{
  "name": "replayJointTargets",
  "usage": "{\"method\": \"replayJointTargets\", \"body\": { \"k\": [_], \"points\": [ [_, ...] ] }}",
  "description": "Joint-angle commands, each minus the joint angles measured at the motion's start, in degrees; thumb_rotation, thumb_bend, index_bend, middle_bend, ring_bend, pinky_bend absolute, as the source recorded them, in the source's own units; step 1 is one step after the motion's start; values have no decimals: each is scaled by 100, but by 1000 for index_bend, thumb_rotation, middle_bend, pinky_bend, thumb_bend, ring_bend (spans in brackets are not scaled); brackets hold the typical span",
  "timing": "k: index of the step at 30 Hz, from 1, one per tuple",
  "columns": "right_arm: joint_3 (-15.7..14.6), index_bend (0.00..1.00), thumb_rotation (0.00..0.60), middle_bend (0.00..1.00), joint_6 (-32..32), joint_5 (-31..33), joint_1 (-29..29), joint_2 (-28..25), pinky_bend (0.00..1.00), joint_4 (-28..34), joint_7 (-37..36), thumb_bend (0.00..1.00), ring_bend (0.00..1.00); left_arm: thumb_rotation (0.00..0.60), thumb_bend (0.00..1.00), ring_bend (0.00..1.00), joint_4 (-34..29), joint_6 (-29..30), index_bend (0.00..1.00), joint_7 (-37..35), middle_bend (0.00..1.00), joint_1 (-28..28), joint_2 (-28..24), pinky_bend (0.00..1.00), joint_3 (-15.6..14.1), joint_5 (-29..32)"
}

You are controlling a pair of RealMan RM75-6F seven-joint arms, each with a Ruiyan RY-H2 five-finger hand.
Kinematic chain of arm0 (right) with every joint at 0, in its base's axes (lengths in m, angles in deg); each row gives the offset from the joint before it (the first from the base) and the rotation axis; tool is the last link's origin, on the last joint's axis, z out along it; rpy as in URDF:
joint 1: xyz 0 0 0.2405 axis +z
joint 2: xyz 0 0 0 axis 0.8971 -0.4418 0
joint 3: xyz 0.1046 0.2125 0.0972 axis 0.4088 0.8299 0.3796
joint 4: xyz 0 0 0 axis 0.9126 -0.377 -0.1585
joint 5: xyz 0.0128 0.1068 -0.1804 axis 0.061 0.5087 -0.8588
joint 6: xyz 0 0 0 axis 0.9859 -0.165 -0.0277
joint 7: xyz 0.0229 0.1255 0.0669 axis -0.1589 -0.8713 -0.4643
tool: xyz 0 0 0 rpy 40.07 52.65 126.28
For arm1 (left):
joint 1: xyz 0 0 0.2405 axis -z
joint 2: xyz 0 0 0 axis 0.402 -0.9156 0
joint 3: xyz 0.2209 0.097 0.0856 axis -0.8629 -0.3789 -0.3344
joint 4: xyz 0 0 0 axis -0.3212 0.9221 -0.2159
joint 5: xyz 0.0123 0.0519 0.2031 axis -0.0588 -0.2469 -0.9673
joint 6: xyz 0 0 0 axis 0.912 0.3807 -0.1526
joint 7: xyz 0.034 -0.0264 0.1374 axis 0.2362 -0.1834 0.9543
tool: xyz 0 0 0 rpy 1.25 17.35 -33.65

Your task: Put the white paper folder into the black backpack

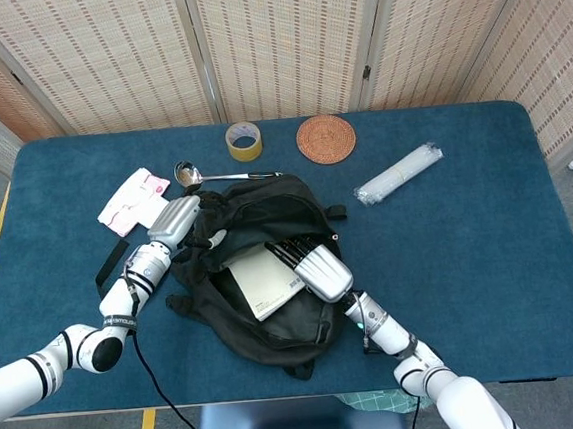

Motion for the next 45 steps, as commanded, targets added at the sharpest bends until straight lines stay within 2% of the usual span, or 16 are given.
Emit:
{"method": "replayJointTargets", "body": {
  "k": [1, 8, 18, 21, 26, 31, 36, 40, 45],
  "points": [
    [2, 0, 600, 38, -122, 45, -86, -169, 20, 308, 46, 243, 86, 600, 482, 217, -10, -12, 594, 38, 311, 12, 0, 0, -5, 46],
    [-50, 0, 600, 29, -221, 24, -168, -667, 0, 1203, 181, 152, 66, 600, 482, 208, -83, -17, 583, 206, 302, 57, -5, 0, -20, 198],
    [-78, 0, 600, 49, -129, 27, -289, -1846, 0, 3077, 361, 151, 91, 600, 482, 203, -79, -47, 574, 495, 296, 137, 63, 0, -95, 451],
    [-66, 0, 600, 60, -80, 54, -353, -2238, 0, 3613, 617, 151, 93, 600, 482, 203, -70, -42, 573, 564, 295, 150, 85, 0, -120, 491],
    [-117, 0, 600, 47, 349, 189, -391, -2544, 0, 4095, 943, 151, 73, 600, 482, 202, -48, -49, 570, 611, 293, 172, 114, 0, -120, 566],
    [-188, 0, 600, 49, 198, 103, -550, -2906, 17, 4532, 1006, 152, 91, 600, 482, 199, -99, -59, 555, 629, 290, 162, 81, 0, -134, 563],
    [-426, 26, 600, 91, -19, -81, -816, -3653, 100, 5304, 1155, 151, 146, 600, 477, 175, -317, -208, 440, 660, 254, 151, -75, 0, -228, 468],
    [-662, 83, 600, 122, -195, -222, -1077, -4332, 150, 5986, 1223, 151, 183, 600, 429, 152, -581, -288, 323, 761, 221, 148, -234, 0, -329, 387],
    [-809, 136, 600, 148, -389, -327, -1331, -4956, 198, 6532, 1328, 151, 213, 600, 387, 128, -933, -213, 232, 761, 187, 68, -451, 0, -357, 303]
  ]
}}
